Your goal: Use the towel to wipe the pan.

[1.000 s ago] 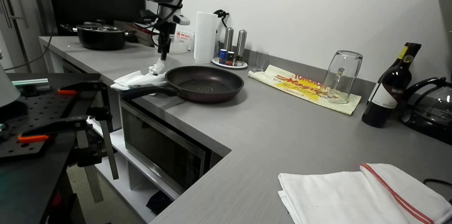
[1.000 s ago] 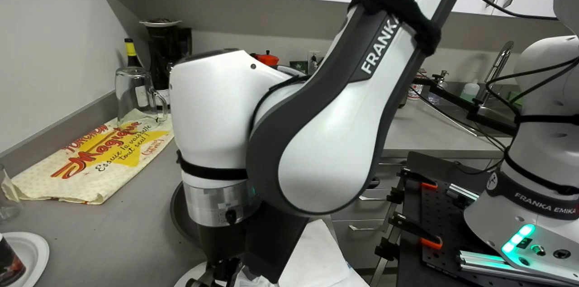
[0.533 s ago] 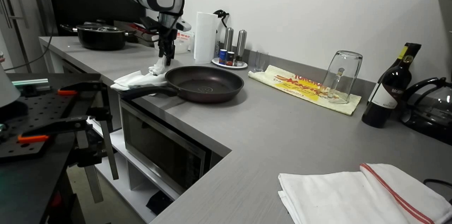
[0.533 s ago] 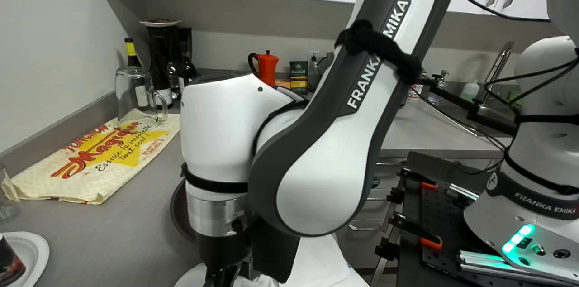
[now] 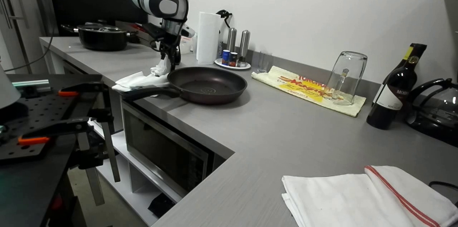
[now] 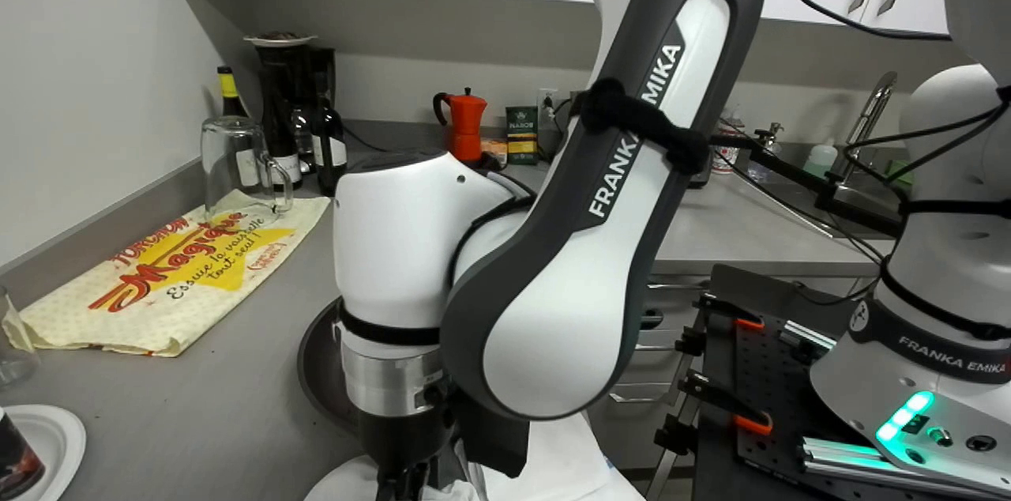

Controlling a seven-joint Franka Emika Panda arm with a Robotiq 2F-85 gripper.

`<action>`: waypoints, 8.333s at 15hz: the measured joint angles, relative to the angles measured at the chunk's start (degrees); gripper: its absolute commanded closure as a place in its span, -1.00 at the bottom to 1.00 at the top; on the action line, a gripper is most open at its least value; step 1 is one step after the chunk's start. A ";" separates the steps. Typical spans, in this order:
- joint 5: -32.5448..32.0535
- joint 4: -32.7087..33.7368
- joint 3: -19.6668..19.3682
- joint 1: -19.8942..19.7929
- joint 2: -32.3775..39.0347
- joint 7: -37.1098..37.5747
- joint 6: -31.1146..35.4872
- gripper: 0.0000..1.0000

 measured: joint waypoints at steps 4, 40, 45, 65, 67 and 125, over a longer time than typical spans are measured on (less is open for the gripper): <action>0.08 -0.63 1.05 -0.48 0.34 -0.66 0.00 -0.20; -14.57 -2.38 -9.44 -16.40 -20.24 -12.49 -10.74 0.93; -25.72 -2.64 -12.47 -14.36 -16.28 -9.24 -7.10 0.93; -67.93 -5.50 -22.97 -3.69 -10.49 24.10 -2.79 0.93; -73.62 -5.53 -23.63 -2.71 -10.07 27.91 -2.77 0.93; 4.91 7.49 2.94 -7.40 -14.40 0.78 -21.37 0.93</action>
